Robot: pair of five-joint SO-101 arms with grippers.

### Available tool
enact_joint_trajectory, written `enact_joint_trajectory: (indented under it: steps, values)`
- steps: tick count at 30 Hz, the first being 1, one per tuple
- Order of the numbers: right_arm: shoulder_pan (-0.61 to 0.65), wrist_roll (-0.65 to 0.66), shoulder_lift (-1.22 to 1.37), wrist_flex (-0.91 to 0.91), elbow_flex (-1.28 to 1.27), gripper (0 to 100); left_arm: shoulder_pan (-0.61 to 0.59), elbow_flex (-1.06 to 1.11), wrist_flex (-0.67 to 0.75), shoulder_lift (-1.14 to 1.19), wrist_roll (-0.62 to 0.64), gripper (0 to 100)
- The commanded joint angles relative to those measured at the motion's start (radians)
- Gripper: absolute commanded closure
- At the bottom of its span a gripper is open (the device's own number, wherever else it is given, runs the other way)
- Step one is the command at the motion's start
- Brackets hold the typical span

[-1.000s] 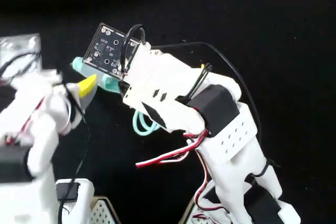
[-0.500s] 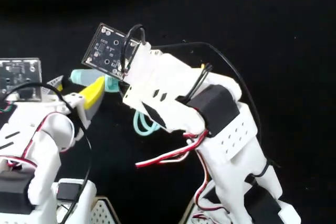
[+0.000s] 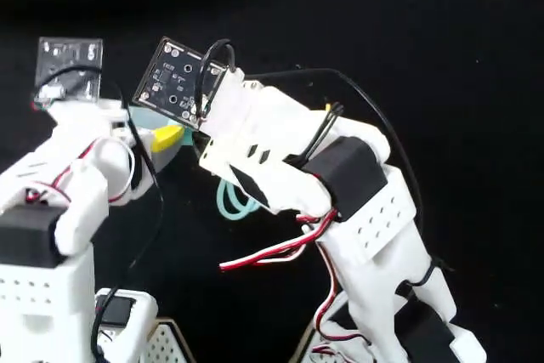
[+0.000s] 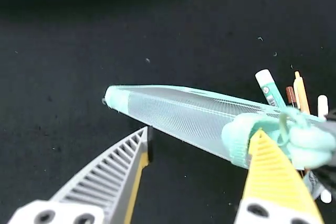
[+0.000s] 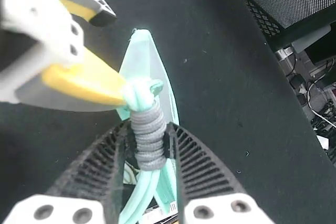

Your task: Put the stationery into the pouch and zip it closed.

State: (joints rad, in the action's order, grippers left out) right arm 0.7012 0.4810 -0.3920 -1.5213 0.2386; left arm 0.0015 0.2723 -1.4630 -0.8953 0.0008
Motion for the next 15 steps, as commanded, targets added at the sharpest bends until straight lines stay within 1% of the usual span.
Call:
enact_joint_trajectory:
  steps: [1, 7, 8, 10, 13, 15]
  values:
    - [0.012, 0.002, -0.007, -0.009, 0.021, 98.6, 0.001, -0.038, 0.003, 0.028, -0.015, 70]
    - [0.012, 0.002, -0.008, -0.012, 0.021, 98.6, -0.001, -0.033, -0.005, 0.026, -0.017, 70]
    - [0.011, 0.002, -0.008, -0.012, 0.021, 98.6, -0.001, -0.031, -0.006, 0.026, -0.017, 72]
    - [0.008, 0.002, -0.008, -0.012, 0.021, 98.6, -0.001, -0.035, -0.020, 0.026, -0.017, 80]
    - [0.008, 0.002, -0.008, -0.011, 0.021, 98.6, -0.001, -0.035, -0.034, 0.026, -0.015, 98]
    - [0.008, 0.002, -0.008, -0.006, 0.021, 98.6, -0.001, -0.031, -0.035, 0.026, -0.015, 94]
